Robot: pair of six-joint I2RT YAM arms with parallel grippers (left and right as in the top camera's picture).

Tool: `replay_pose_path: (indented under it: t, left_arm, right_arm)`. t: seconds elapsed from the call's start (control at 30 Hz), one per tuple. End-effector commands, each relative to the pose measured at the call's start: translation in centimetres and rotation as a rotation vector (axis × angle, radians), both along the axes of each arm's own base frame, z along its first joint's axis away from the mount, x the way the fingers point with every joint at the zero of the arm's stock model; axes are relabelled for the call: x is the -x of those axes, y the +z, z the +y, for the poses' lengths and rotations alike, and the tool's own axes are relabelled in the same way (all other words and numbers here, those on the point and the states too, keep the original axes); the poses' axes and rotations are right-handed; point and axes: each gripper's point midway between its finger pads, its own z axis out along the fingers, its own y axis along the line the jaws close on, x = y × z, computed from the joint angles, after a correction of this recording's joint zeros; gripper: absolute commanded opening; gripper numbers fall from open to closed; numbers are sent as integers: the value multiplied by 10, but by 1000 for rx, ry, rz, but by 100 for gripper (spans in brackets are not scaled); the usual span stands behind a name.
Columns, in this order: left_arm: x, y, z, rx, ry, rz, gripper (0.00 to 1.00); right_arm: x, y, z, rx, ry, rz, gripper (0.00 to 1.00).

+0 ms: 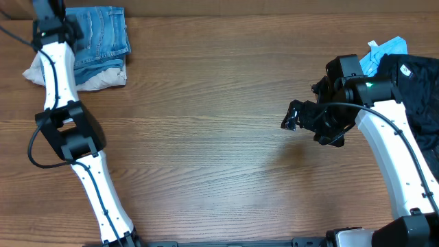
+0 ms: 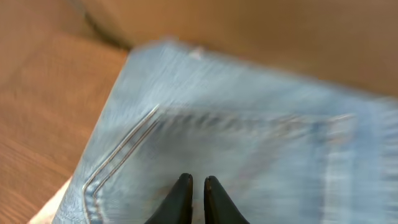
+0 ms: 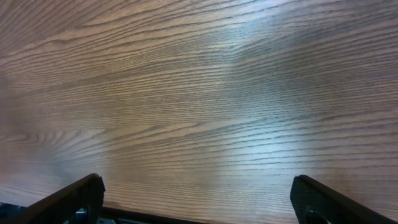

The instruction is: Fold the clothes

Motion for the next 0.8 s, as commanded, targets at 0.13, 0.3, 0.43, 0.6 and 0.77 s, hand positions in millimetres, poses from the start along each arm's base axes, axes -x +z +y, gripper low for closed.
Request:
replay_pose_path:
  t: [0.13, 0.3, 0.43, 0.6, 0.77]
  left_arm:
    - [40, -82, 47, 87, 80, 151, 16]
    - [45, -64, 52, 84, 91, 143, 10]
    - [35, -6, 45, 50, 75, 56, 10]
    - [23, 85, 16, 33, 46, -101, 9]
    - [16, 117, -39, 91, -87, -128, 8]
  right_arm:
    - [-6, 6, -2, 1, -1, -30, 100]
    - [-5, 6, -2, 0, -3, -27, 100]
    - [-5, 6, -1, 0, -4, -27, 100]
    - [-4, 6, -2, 0, -4, -23, 100]
    - [-5, 6, -2, 0, -4, -24, 100]
